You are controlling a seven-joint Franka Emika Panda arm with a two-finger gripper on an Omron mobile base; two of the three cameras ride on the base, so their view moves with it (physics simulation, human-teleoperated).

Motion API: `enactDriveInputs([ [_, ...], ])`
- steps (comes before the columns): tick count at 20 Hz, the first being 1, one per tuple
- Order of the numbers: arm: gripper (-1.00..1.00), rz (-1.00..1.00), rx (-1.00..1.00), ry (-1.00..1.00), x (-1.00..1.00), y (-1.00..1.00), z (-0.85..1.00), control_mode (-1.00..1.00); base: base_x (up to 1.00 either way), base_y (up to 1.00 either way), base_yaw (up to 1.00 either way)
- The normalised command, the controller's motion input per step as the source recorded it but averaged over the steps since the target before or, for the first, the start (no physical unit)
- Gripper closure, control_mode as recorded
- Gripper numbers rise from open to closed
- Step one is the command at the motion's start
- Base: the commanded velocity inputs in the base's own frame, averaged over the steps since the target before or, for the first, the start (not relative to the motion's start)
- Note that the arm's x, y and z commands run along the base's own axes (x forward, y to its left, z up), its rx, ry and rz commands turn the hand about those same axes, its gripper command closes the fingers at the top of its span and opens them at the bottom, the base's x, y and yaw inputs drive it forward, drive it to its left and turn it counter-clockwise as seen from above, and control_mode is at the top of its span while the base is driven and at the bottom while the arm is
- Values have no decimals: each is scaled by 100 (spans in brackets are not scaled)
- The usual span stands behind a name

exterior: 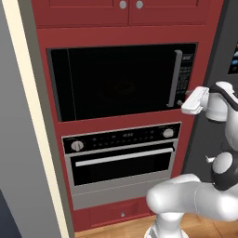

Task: Remove the orange from the bowl and place it on the small plate. Then place the bowl with only the steak in the microwave, close the door, and press the start button to microwave the steak.

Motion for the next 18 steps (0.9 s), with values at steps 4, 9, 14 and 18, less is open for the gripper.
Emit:
enactDriveInputs([
  [4, -100, 0, 0, 0, 24, -5, -8, -100, 0, 0, 0],
  [9, -100, 0, 0, 0, 29, 0, -13, -100, 0, 0, 0],
  [14, -100, 0, 0, 0, 27, 0, -20, -100, 0, 0, 0],
  [18, -100, 0, 0, 0, 30, -9, -27, -100, 0, 0, 0],
])
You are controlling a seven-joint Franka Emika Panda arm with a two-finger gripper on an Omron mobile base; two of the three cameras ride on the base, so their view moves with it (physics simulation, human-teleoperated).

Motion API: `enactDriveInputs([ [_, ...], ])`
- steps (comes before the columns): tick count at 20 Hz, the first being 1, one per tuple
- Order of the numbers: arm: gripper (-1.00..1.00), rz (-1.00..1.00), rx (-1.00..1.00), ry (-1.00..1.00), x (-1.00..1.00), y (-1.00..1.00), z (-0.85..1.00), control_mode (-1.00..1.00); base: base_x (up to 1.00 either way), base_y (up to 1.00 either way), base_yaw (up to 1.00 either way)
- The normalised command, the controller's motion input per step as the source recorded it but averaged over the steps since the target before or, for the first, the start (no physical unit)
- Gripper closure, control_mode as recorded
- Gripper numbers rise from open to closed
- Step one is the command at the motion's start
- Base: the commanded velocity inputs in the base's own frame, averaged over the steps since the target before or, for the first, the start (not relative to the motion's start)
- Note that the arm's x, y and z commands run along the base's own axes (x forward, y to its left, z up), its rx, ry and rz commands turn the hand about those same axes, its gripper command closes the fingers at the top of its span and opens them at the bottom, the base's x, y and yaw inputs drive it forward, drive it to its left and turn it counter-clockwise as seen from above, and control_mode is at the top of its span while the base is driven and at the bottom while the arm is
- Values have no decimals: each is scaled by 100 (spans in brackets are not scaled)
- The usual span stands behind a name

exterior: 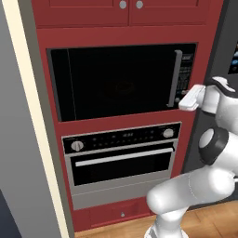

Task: Remove the orange from the bowl and place it on the small plate. Then place the bowl with only the steak in the microwave, close the door, and press the start button to microwave the steak.

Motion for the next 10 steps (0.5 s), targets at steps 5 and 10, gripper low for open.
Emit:
enactDriveInputs([
  [5, -100, 0, 0, 0, 35, -6, -24, -100, 0, 0, 0],
  [10, -100, 0, 0, 0, 28, 0, -27, -100, 0, 0, 0],
])
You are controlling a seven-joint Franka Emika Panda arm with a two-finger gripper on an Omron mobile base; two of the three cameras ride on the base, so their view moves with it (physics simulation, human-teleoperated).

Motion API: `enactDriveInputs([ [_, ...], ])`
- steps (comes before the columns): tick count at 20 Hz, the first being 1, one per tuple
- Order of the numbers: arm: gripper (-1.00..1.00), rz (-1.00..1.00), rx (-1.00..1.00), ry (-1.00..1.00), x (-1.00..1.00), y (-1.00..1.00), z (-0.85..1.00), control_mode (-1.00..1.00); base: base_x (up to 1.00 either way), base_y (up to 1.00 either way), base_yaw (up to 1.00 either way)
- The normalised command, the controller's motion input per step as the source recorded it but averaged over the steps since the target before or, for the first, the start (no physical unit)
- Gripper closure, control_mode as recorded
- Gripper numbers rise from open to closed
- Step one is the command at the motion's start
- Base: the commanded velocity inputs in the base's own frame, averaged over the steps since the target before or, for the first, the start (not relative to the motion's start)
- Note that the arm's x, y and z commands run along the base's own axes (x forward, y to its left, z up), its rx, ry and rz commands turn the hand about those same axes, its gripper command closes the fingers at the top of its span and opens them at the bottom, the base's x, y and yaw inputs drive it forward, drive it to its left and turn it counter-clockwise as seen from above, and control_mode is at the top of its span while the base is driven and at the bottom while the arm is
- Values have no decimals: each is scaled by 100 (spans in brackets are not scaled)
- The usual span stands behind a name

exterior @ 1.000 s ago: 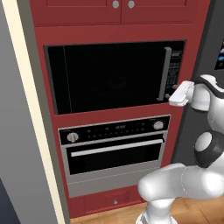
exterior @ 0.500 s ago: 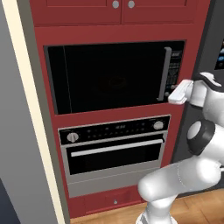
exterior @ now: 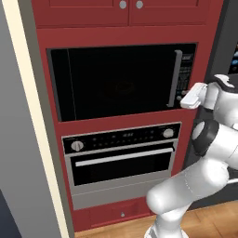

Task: Remove the orange from the bowl and place it on the small plate. Then place the bowl with only the steak in the microwave, close the door, and press the start button to microwave the steak.

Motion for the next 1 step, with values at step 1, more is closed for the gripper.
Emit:
enactDriveInputs([
  [1, -100, 0, 0, 0, 15, 0, -23, -100, 0, 0, 0],
])
